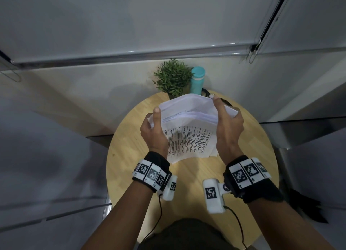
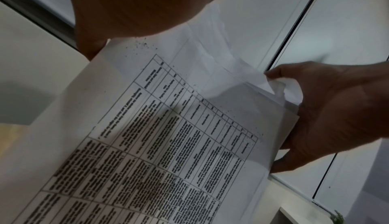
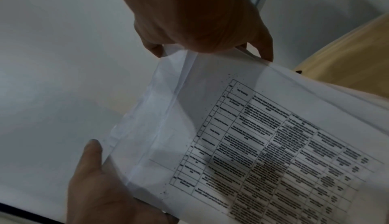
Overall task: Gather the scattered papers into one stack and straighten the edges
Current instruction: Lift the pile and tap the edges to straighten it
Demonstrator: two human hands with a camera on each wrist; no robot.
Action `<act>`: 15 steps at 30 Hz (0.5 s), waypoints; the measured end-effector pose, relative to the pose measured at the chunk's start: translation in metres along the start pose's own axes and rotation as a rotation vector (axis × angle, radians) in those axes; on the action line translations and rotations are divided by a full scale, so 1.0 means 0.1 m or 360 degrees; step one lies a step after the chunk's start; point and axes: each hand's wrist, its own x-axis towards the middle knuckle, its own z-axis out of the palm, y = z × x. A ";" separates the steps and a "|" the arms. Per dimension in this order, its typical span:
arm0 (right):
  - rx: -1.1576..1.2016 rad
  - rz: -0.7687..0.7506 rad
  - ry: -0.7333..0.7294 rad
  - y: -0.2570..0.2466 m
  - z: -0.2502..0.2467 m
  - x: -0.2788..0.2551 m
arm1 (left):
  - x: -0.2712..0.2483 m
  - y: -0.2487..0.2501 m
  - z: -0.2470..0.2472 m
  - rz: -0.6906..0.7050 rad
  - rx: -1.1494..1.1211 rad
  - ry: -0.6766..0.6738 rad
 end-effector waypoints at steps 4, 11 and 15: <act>-0.0075 -0.0090 0.0048 0.12 -0.06 0.04 | 0.04 -0.05 0.00 0.0071 0.0152 0.0053; -0.0147 -0.0096 -0.0091 0.27 -0.10 -0.02 | 0.06 -0.13 -0.05 0.0127 0.0222 -0.0117; -0.0059 -0.0208 -0.0364 0.38 -0.21 -0.05 | 0.14 -0.20 -0.17 0.0018 0.0249 -0.0305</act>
